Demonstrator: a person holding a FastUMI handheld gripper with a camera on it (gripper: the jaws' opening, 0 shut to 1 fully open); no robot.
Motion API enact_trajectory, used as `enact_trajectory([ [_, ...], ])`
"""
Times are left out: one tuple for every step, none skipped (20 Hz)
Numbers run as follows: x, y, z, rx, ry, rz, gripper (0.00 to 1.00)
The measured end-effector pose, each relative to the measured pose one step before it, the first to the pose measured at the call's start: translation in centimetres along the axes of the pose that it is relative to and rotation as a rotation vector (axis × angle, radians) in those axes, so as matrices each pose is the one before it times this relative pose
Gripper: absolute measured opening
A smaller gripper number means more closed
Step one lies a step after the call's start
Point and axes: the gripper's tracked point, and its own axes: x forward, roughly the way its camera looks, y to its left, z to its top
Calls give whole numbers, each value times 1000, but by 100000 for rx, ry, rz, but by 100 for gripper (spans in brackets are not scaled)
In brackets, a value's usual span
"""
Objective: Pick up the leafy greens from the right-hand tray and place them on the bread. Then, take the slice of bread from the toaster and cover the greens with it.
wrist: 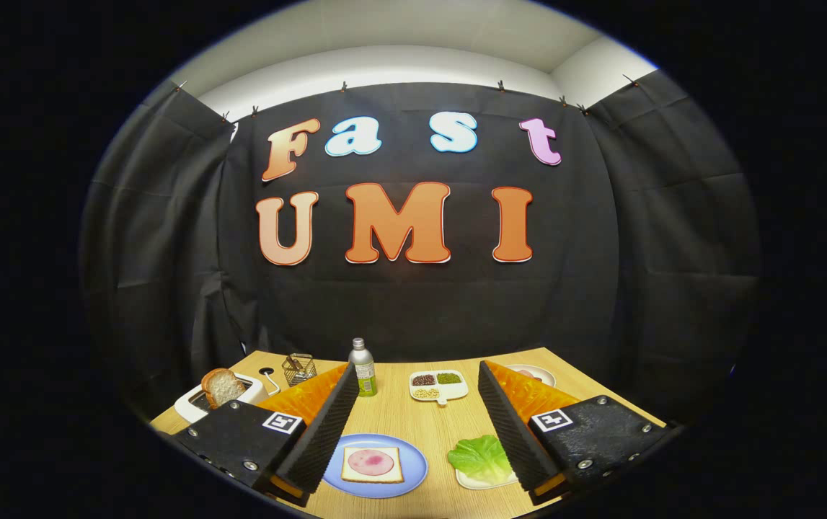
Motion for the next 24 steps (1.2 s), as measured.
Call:
enact_trajectory([
  [63,-373,-193,649,474,-560,99],
  [68,-404,-309,498,820,-427,99],
  [233,-481,-283,238,949,-567,99],
  [210,-542,-375,91,953,-777,100],
  [167,-548,-396,3,696,-710,99],
  [388,-593,-329,-173,867,-783,99],
  [429,-652,-521,-480,970,-810,99],
  [436,-615,-528,-705,1125,-635,100],
  [368,-686,-621,-862,1209,-707,100],
  [482,-683,-581,-1038,1312,-564,100],
  [496,-588,-600,-1175,1109,-649,100],
  [601,-580,-601,-1220,1209,-408,99],
  [604,-541,-832,-1340,1522,-498,100],
  [718,-608,-942,-1216,1839,-672,99],
  [609,-377,-1094,-879,2267,-69,100],
  [736,-267,-1128,-462,2556,283,100],
  [592,-187,-1076,-442,2153,386,99],
  [602,-170,-927,-389,2122,553,100],
  [684,-97,-949,-479,1859,752,100],
  [683,-192,-650,-499,1081,518,100],
  [771,-248,-945,-446,2328,650,100],
  [830,-79,-1367,-375,2499,1109,100],
  [665,-128,-1030,-546,2665,780,100],
  [620,60,-864,-668,2121,776,100],
])
